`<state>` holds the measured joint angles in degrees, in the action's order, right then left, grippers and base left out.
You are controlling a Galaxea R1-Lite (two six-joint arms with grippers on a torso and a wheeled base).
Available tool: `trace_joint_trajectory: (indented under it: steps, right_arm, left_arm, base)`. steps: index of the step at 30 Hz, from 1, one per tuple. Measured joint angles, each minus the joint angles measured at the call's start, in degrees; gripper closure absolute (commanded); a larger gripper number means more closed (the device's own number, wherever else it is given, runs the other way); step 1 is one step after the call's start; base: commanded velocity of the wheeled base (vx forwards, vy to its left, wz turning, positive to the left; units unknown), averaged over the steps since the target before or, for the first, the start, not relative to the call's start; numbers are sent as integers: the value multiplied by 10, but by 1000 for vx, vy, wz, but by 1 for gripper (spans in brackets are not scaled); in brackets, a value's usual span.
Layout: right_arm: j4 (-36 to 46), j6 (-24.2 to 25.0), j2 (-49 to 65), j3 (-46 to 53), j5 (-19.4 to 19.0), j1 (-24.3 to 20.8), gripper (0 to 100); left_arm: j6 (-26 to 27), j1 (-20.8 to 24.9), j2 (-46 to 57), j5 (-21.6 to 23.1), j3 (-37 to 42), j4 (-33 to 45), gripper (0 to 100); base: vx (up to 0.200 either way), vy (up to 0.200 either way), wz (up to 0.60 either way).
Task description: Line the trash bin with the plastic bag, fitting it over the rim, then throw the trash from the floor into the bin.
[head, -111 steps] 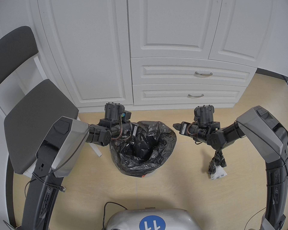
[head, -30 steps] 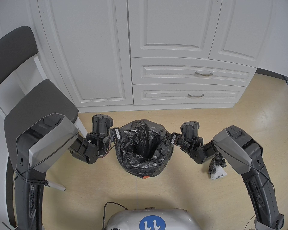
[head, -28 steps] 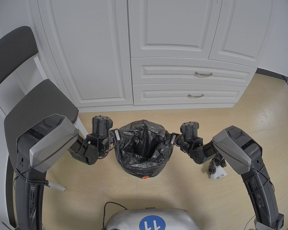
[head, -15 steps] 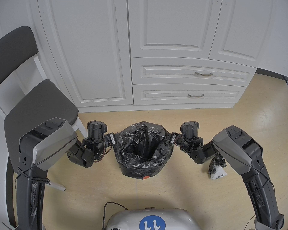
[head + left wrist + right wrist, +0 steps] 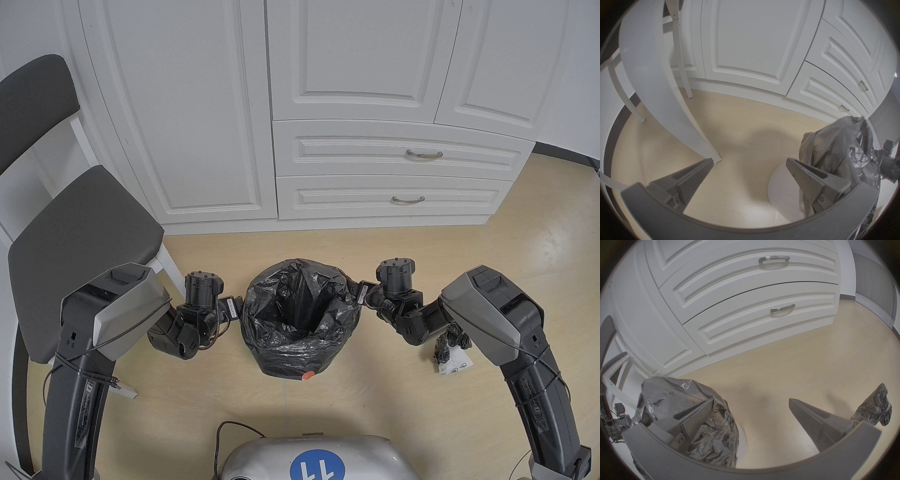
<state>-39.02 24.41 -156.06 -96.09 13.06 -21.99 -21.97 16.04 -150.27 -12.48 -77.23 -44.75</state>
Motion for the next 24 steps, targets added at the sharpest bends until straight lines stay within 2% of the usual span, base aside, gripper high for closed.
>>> trace_joint_trajectory:
  steps: [17,24]
  right_arm:
    - [-11,2,-31,-10,-1,-5,0]
    - [-18,-3,2,23,1,-5,0]
  left_arm:
    - [0,-1,-27,-5,-9,-8,0]
    - [10,-5,-12,-5,8,-7,0]
  base:
    - [0,0,0]
    - [0,0,0]
